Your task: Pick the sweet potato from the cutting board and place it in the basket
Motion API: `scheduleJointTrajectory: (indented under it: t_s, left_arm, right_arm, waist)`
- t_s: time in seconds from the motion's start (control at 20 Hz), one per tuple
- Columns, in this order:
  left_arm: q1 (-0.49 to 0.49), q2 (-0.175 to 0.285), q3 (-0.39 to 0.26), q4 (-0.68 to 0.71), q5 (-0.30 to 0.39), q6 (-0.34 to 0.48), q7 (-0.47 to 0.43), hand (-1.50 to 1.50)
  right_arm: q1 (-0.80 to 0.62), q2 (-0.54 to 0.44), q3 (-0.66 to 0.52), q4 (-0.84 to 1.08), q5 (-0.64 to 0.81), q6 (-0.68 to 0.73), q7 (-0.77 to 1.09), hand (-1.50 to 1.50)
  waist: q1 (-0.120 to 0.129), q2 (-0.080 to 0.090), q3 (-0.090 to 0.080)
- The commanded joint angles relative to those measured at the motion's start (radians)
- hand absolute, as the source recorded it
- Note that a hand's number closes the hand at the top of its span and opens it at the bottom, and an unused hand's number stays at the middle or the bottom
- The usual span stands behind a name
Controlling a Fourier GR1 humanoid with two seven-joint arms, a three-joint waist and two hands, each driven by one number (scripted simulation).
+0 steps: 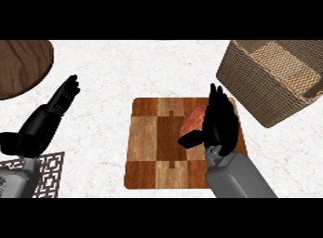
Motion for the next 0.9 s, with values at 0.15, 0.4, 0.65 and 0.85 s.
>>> scheduleJointTrajectory:
  t_s: [0.15, 0.4, 0.65, 0.85]
  left_arm:
    - [-0.008, -0.032, 0.016, 0.01, -0.032, -0.016, -0.008, 0.0]
    - [0.038, -0.047, 0.012, -0.069, -0.043, -0.023, 0.033, 0.0]
    - [-0.095, -0.084, 0.021, -0.003, -0.059, -0.005, 0.093, 0.0]
    - [-0.026, -0.079, 0.031, -0.008, -0.081, -0.03, 0.044, 0.0]
  right_arm:
    - [-0.024, 0.006, 0.028, 0.015, -0.013, 0.013, 0.148, -1.5]
    - [-0.099, 0.006, -0.003, 0.173, -0.048, -0.065, 0.103, -1.5]
    - [-0.093, 0.006, 0.003, 0.255, -0.08, -0.107, 0.087, -1.5]
    - [-0.099, 0.006, -0.002, 0.336, -0.095, -0.135, 0.052, -1.5]
  waist:
    - [-0.003, -0.001, 0.0]
    - [0.006, 0.0, 0.0]
    - [0.0, 0.002, 0.0]
    - [0.003, 0.002, 0.0]
